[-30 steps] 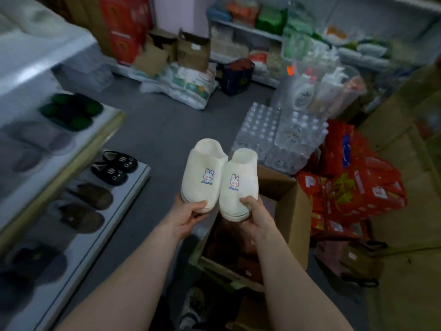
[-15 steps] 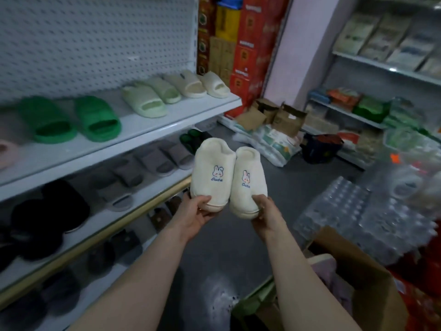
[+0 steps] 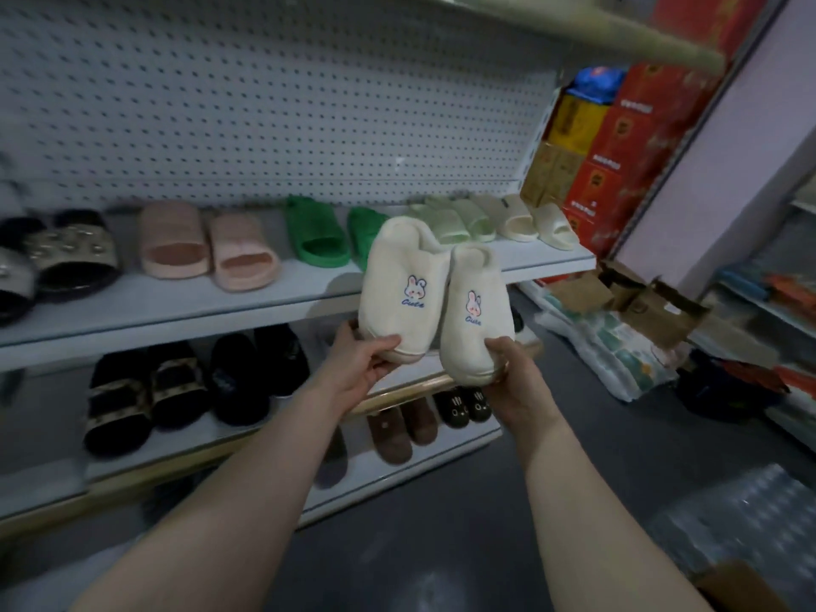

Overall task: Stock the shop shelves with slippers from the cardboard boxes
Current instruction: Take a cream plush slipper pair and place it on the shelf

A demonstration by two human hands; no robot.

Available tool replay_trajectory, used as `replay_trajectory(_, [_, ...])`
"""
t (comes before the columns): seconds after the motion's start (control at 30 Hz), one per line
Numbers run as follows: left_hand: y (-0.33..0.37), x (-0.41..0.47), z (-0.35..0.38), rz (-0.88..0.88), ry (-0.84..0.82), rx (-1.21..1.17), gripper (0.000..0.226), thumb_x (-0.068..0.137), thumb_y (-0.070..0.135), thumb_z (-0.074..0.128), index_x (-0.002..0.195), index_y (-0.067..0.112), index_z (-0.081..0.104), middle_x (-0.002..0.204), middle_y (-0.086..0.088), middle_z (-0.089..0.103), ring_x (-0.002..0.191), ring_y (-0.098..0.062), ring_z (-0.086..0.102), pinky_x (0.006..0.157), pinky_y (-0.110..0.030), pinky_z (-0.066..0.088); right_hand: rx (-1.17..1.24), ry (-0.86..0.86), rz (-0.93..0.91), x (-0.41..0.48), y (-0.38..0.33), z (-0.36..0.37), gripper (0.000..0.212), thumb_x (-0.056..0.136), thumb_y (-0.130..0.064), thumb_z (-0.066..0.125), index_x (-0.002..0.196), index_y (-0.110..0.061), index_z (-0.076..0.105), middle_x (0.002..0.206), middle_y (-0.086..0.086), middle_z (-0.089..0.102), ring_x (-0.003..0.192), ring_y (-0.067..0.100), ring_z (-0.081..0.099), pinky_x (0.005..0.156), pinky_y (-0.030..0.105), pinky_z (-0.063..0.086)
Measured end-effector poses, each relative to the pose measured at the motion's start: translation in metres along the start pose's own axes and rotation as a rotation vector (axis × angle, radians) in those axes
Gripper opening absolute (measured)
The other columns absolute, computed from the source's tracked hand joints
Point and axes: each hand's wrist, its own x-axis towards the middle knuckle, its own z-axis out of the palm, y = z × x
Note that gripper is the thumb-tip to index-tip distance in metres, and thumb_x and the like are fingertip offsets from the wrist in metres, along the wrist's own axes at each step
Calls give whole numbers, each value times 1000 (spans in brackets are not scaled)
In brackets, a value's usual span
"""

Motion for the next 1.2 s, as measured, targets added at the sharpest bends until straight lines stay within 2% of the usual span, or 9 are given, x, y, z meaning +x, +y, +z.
replay_trajectory(0.07, [13,-8,-12,45,61,-24,59,83,-9,65,129,14,38,128,-14,58,109,-33,63,83,-45,57,-49,-61,17,5,2,24,70,69,-15,70,136,-5,51,127,18,65,118,36,61,97,47,52])
replay_trajectory(0.2, [38,-29,-38,128,150,-105,62,84,-6,66,134,14,35,128,-13,58,104,-28,65,73,-38,61,-80,-147,51,14,13,70,70,70,-12,69,136,0,50,126,20,65,116,37,62,87,45,55])
replay_trajectory(0.37, [70,-66,-83,214,245,-135,69,87,-2,64,144,11,27,135,-13,53,114,-30,61,93,-47,53,-146,-307,114,10,39,135,69,72,-15,70,137,-5,50,127,17,65,113,35,64,76,40,57])
replay_trajectory(0.5, [101,-94,-127,274,317,-170,66,87,-3,64,141,13,29,133,-11,53,117,-31,59,96,-49,51,-157,-356,180,-3,63,193,70,70,-15,74,136,-11,50,129,17,64,115,38,62,88,53,55])
replay_trajectory(0.53, [108,-102,-139,289,328,-172,65,87,-2,64,140,13,30,132,-11,54,116,-31,60,95,-49,52,-178,-366,191,-7,71,207,68,71,-15,73,135,-12,50,129,17,64,114,39,62,89,55,53])
replay_trajectory(0.63, [128,-122,-182,319,384,-180,59,87,-1,64,136,14,34,126,-10,56,112,-29,62,88,-44,56,-195,-387,200,-19,97,251,49,83,-10,65,131,-13,51,124,13,66,107,32,64,73,39,54])
replay_trajectory(0.77, [156,-149,-252,356,440,-187,52,89,-2,62,133,10,36,129,-13,54,112,-30,61,83,-39,57,-157,-439,171,-40,136,320,31,88,1,59,114,-14,56,120,13,67,107,30,65,72,37,56])
replay_trajectory(1.07, [238,-222,-422,397,499,-135,56,89,-1,62,139,4,37,133,-17,53,114,-33,60,74,-38,60,-205,-456,147,-105,239,491,49,85,2,65,132,-4,52,119,13,67,99,28,68,72,38,59])
replay_trajectory(1.2, [261,-242,-478,389,508,-144,46,92,0,57,136,-1,43,130,-19,57,112,-32,61,70,-32,60,-204,-427,166,-132,279,558,50,85,4,66,131,-5,47,118,14,63,102,31,64,84,43,56])
